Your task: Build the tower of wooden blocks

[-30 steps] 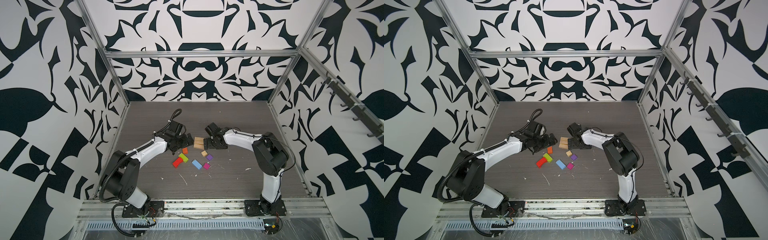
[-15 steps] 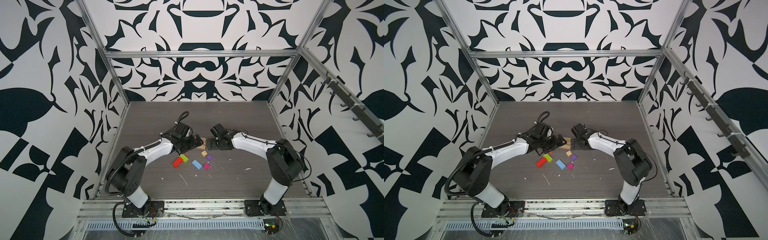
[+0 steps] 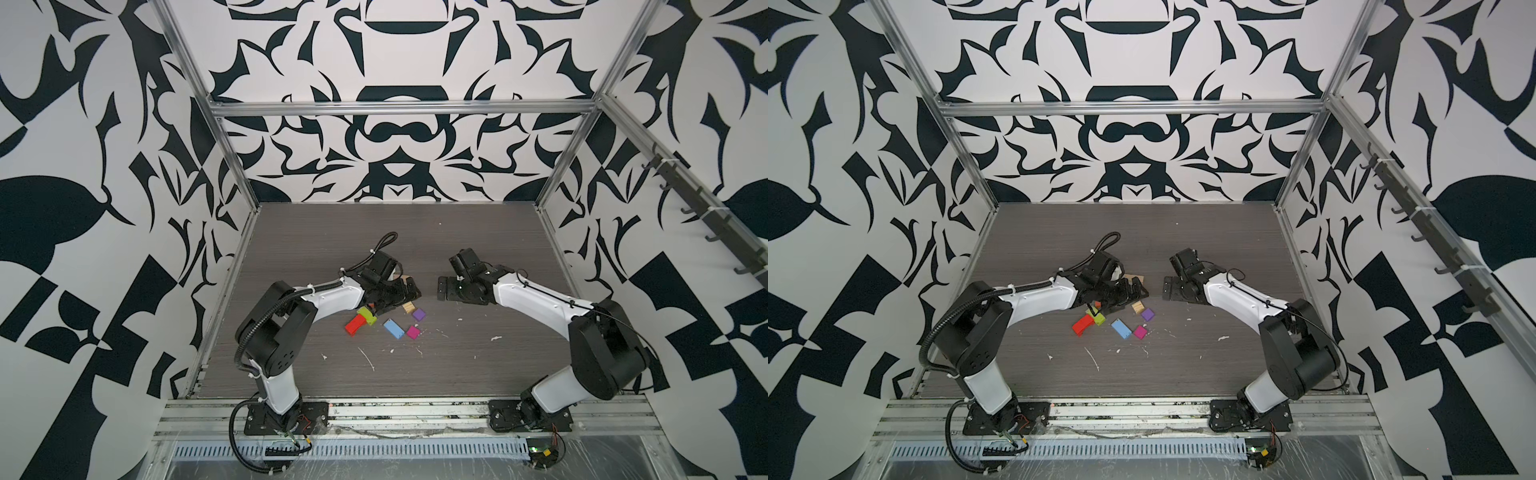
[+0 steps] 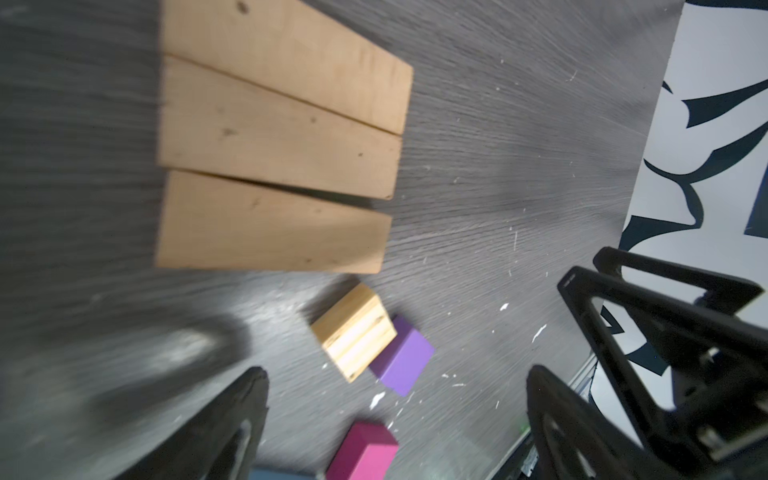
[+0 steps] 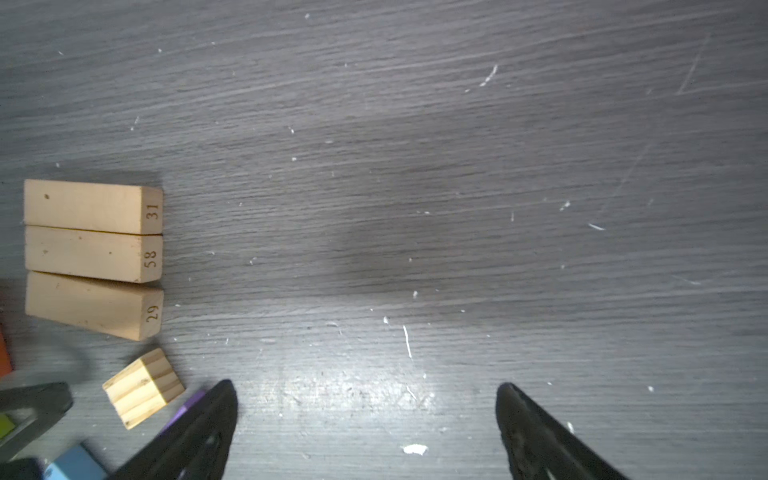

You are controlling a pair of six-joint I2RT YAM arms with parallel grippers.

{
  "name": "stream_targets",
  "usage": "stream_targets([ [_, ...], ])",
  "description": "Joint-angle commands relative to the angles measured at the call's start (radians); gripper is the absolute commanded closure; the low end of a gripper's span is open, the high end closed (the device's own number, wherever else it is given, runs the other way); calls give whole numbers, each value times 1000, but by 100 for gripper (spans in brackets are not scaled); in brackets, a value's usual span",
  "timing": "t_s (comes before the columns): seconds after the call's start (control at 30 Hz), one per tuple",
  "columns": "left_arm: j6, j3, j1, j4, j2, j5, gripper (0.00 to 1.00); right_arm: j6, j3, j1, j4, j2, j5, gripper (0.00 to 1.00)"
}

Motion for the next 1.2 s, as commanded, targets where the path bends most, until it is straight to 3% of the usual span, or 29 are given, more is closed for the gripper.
stream_targets([
  [0.0,-24,34,-13,20,36,-5,1,1,-16,-9,5,-41,-11,0],
  [0.5,-30,113,-47,23,131,-34,1,-10,-33,-25,-1,-80,-19,0],
  [1.17,-24,152,-58,-20,141,-118,0,-17,-32,-29,-6,-83,-22,0],
])
